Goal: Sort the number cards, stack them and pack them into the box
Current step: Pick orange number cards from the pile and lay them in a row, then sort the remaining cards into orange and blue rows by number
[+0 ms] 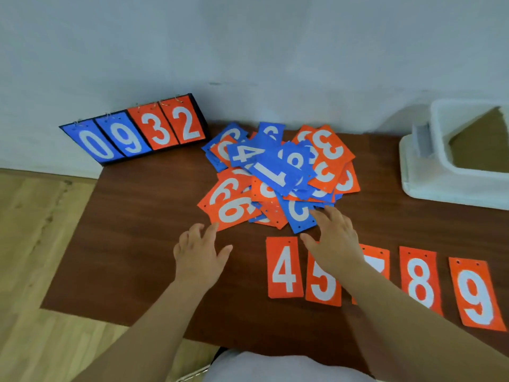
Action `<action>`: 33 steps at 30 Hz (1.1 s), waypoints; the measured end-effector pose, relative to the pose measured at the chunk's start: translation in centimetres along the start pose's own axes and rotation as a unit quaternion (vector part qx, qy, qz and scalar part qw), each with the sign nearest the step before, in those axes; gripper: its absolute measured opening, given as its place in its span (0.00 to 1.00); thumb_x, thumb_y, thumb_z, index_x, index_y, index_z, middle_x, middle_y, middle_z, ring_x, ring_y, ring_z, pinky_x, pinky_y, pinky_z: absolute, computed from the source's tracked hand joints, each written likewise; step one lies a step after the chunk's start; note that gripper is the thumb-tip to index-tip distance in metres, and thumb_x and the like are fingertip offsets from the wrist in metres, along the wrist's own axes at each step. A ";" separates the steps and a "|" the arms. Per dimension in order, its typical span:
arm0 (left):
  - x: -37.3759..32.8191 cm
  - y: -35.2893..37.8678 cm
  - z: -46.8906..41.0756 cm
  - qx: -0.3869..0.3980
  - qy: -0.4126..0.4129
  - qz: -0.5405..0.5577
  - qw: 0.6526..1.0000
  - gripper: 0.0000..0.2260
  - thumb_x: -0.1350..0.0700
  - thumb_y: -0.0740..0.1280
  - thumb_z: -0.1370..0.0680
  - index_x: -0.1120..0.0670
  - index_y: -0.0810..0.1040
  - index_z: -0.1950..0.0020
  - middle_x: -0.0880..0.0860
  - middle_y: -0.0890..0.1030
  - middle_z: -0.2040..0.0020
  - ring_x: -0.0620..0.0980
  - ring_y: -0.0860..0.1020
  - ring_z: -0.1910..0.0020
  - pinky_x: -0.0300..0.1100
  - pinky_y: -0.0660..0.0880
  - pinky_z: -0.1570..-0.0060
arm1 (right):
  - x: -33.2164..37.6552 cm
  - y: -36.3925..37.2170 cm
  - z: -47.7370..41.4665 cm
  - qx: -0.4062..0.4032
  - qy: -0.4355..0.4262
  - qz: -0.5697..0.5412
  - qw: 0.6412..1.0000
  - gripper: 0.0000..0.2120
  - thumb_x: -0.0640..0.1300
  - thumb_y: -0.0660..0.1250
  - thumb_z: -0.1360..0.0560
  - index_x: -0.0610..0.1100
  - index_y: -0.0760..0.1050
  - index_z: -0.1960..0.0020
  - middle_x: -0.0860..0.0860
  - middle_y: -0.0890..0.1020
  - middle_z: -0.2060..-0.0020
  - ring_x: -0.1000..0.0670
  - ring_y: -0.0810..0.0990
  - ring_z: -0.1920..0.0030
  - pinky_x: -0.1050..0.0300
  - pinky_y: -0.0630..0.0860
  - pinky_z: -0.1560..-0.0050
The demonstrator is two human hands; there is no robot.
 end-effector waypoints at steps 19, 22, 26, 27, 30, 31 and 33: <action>-0.9 2.1 -12.2 0.094 0.141 0.003 0.985 0.37 0.39 0.71 0.24 0.42 0.56 0.21 0.53 0.63 0.24 0.56 0.65 0.28 0.53 0.71 0.32 | -1.1 4.7 -6.9 0.040 0.234 -0.022 0.971 0.26 0.53 0.78 0.29 0.51 0.73 0.36 0.45 0.67 0.35 0.40 0.72 0.37 0.46 0.77 0.40; -1.0 2.0 -12.8 0.091 0.135 0.011 0.987 0.38 0.39 0.74 0.26 0.41 0.58 0.22 0.51 0.67 0.27 0.55 0.68 0.30 0.53 0.71 0.33 | -1.5 4.5 -7.5 0.042 0.223 -0.007 0.974 0.26 0.55 0.79 0.32 0.52 0.73 0.39 0.47 0.69 0.38 0.42 0.74 0.40 0.46 0.79 0.41; -1.3 1.3 -12.1 0.068 0.136 0.041 0.987 0.34 0.45 0.74 0.24 0.41 0.61 0.22 0.49 0.73 0.30 0.52 0.71 0.31 0.52 0.72 0.32 | -1.2 4.1 -7.8 0.042 0.206 -0.017 0.978 0.18 0.50 0.78 0.29 0.53 0.73 0.44 0.50 0.75 0.52 0.45 0.77 0.47 0.52 0.79 0.56; -1.1 1.1 -11.9 0.065 0.133 0.067 0.987 0.32 0.47 0.73 0.22 0.41 0.63 0.22 0.49 0.73 0.30 0.51 0.71 0.30 0.51 0.72 0.32 | -1.3 3.8 -7.8 0.035 0.207 -0.037 0.977 0.16 0.47 0.77 0.28 0.54 0.73 0.46 0.49 0.77 0.55 0.45 0.78 0.50 0.55 0.77 0.61; 0.3 0.2 -11.2 0.079 0.079 0.186 0.976 0.25 0.52 0.69 0.19 0.42 0.67 0.23 0.48 0.72 0.26 0.49 0.71 0.28 0.48 0.72 0.32 | -1.3 2.4 -7.3 0.025 0.190 -0.106 0.976 0.11 0.42 0.73 0.24 0.52 0.75 0.45 0.50 0.79 0.57 0.49 0.79 0.61 0.57 0.73 0.67; 1.0 -0.3 -11.0 0.078 0.052 0.218 0.971 0.23 0.52 0.68 0.18 0.41 0.68 0.24 0.47 0.72 0.26 0.49 0.71 0.28 0.48 0.73 0.32 | -1.1 1.6 -7.0 0.020 0.181 -0.134 0.974 0.11 0.41 0.72 0.23 0.52 0.76 0.44 0.51 0.80 0.54 0.50 0.79 0.60 0.57 0.75 0.65; 2.5 -1.9 -10.5 0.063 -0.005 0.281 0.958 0.22 0.51 0.68 0.19 0.41 0.70 0.25 0.47 0.72 0.27 0.50 0.72 0.29 0.49 0.75 0.34 | -0.7 -0.2 -6.1 -0.001 0.164 -0.188 0.968 0.12 0.41 0.71 0.22 0.53 0.77 0.43 0.53 0.79 0.48 0.52 0.79 0.55 0.58 0.78 0.63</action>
Point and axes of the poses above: each hand's wrist, its own z-axis away from the middle knuckle, its own y-axis out of the palm, x = y × z, the point moved 10 cm from there along -z, towards the middle knuckle
